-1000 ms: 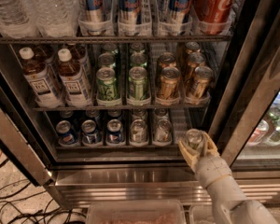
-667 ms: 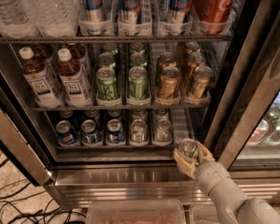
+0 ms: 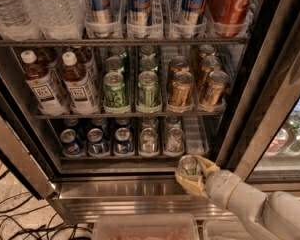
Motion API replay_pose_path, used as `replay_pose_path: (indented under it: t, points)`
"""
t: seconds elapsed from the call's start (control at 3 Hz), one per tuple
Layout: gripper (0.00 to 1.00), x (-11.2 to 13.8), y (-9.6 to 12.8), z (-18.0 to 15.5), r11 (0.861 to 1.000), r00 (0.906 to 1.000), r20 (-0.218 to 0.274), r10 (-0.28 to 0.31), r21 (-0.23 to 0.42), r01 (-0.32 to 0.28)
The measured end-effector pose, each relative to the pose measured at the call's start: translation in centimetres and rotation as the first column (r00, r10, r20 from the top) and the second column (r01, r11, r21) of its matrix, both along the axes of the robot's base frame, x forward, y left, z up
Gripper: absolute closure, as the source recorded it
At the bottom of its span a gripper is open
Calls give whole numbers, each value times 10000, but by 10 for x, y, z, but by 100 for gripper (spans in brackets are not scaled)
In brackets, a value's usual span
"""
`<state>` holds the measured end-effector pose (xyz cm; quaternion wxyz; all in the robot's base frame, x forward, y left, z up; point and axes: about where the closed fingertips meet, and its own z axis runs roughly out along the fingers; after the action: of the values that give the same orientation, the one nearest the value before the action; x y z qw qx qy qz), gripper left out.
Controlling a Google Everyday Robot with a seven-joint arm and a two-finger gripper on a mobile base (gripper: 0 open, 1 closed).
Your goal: Pick 7up can from bottom shelf of fridge
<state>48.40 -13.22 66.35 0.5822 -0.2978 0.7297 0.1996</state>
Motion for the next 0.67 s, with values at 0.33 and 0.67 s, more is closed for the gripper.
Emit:
replay_pose_path:
  t: [0.33,0.67]
  points:
    - [100,-18,20,47,9845,9858,535,1594,-830,-1546]
    - [100,-41,41,86,9531,9516,888,2942,-1018,-2851]
